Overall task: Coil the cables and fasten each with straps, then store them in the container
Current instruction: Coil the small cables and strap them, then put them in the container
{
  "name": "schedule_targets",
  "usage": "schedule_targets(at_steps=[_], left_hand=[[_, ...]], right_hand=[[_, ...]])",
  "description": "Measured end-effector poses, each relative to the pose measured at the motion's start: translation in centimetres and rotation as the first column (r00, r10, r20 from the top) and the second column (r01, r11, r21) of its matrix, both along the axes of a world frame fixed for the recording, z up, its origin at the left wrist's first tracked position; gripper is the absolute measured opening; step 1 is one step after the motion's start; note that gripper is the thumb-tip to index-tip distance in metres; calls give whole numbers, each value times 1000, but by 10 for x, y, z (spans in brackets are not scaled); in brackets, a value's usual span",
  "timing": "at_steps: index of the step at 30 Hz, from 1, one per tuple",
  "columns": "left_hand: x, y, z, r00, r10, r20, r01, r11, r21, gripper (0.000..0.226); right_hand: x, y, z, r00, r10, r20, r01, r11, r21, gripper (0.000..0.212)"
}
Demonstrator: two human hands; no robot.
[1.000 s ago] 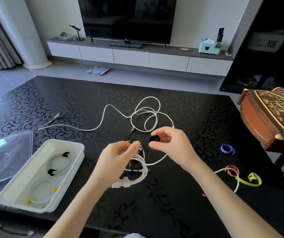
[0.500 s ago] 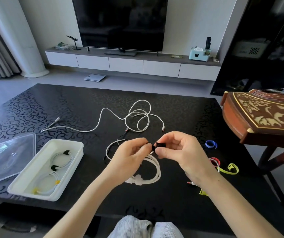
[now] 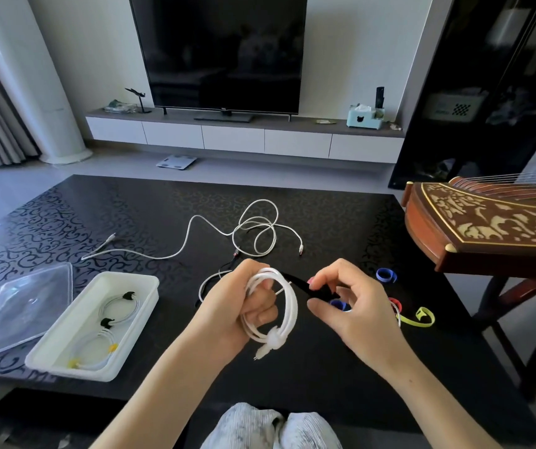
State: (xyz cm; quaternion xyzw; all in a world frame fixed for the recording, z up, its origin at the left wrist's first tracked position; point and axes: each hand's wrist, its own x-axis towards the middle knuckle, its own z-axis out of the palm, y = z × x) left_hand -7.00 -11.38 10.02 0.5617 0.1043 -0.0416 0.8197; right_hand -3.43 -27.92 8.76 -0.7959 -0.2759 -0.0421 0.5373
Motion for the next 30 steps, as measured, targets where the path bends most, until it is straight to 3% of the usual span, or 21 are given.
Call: schedule_targets(at_steps=[3,7,10,12,15,19,21,24,26,28,30], left_hand=[[-2,-3,7,1000,-19,-4,19,1000,-7,54],[-2,-7,9,999,-40,25,39,999,37,53],[-2,-8,10,999,-35,36,31,995,97,46],[-2,-9,11,998,-36,47,28,986,166,44],[-3,-11,12,997,-15,72,-5,963,271,51],[-4,-11,14,995,6,95,-40,934,356,53],[-3,-10,14,996,17,90,-51,917,395,51],[-4,-10,14,993,36,109,-80,896,437,46],[-4,-11,14,988,57,146,-116,890,441,31],[-3,-12,12,979,101,174,-170,878,447,16],[-1,-11,8,971,143,194,-220,852,475,13]], right_hand=[[-3,1,-1,998,-32,59,36,997,-72,33],[-1,3,-2,986,-98,133,122,973,-194,5],[0,6,0,975,-141,173,189,933,-306,22],[2,9,1,973,-149,175,199,926,-320,15],[5,9,4,995,-99,-17,91,964,-250,24],[2,13,13,951,84,-298,-82,996,17,23],[3,13,15,936,88,-340,-83,996,30,21],[7,12,18,989,6,-148,-29,988,-152,24],[8,9,17,999,-46,-11,42,966,-253,29],[7,3,21,987,-157,21,158,966,-204,32],[3,-3,28,981,-194,-28,192,980,-50,38]])
